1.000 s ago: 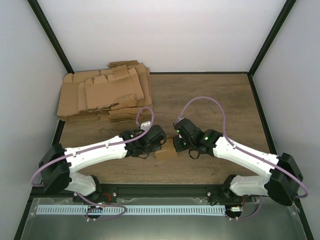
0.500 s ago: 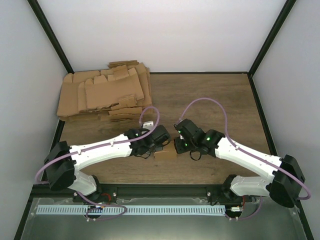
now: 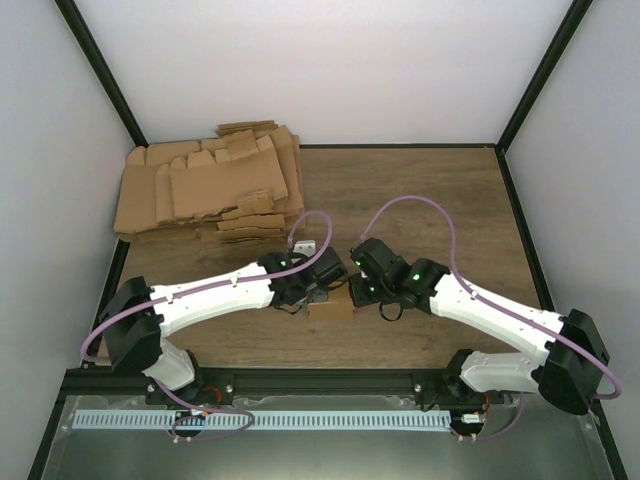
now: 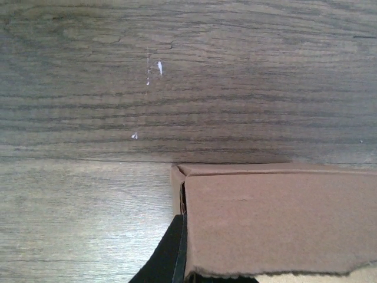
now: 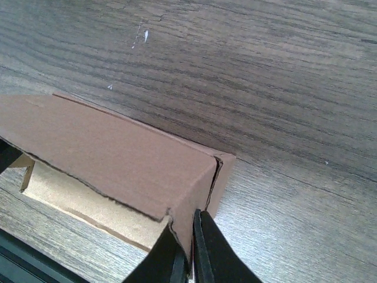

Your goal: Fold the paper box

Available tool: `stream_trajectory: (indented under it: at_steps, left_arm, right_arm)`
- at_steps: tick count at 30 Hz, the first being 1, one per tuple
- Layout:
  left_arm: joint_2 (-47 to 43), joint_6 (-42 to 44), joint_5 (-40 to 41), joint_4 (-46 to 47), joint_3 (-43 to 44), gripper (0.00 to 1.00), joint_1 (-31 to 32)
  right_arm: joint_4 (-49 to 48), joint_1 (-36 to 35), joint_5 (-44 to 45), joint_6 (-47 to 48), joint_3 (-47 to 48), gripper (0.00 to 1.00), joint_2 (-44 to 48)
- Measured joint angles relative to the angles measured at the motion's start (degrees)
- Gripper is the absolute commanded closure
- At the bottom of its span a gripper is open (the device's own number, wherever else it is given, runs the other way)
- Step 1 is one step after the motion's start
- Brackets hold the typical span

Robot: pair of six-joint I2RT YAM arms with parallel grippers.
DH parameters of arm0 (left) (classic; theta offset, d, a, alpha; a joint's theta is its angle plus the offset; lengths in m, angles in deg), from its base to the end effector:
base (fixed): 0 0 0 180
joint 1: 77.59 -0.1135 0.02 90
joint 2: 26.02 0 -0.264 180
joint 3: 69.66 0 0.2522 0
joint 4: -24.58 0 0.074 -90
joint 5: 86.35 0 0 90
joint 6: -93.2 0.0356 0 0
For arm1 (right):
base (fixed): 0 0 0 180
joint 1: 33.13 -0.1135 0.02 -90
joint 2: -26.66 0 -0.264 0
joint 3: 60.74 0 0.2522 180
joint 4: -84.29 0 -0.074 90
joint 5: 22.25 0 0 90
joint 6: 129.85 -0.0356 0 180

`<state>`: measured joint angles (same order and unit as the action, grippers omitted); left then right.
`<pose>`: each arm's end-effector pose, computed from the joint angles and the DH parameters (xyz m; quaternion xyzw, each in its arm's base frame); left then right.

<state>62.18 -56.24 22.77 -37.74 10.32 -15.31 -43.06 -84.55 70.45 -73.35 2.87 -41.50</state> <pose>0.1486 -0.2576 0.2398 -0.0040 0.9723 -0.0659 0.2241 0.1463 0.1807 0.2465 -0.1428 0.9484 0.1739 0.2235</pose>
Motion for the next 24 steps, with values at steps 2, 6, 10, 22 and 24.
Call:
stream_trajectory:
  at_steps: [2, 6, 10, 22, 24]
  left_arm:
    - [1.14, 1.05, 0.28, -1.22, 1.31, 0.96, 0.00]
    - [2.12, 2.43, 0.42, -2.14, 2.36, 0.96, 0.00]
    - [2.25, 3.06, 0.37, -2.32, 2.54, 0.96, 0.00]
    - [2.95, 4.48, -0.11, -2.67, 3.50, 0.96, -0.04]
    - [2.89, 4.50, -0.26, -2.29, 3.37, 0.96, -0.04]
  right_arm:
    - [0.46, -0.04, 0.24, -0.02, 0.24, 0.95, -0.26]
    - [1.36, -0.13, 0.79, -0.02, 0.94, 0.95, -0.90]
    - [1.57, -0.17, 1.03, -0.02, 0.98, 0.93, -0.90]
    - [1.90, -0.22, 2.27, -1.18, 0.85, 0.99, -0.55]
    - [1.90, -0.22, 2.12, -2.03, 0.70, 0.99, -0.15]
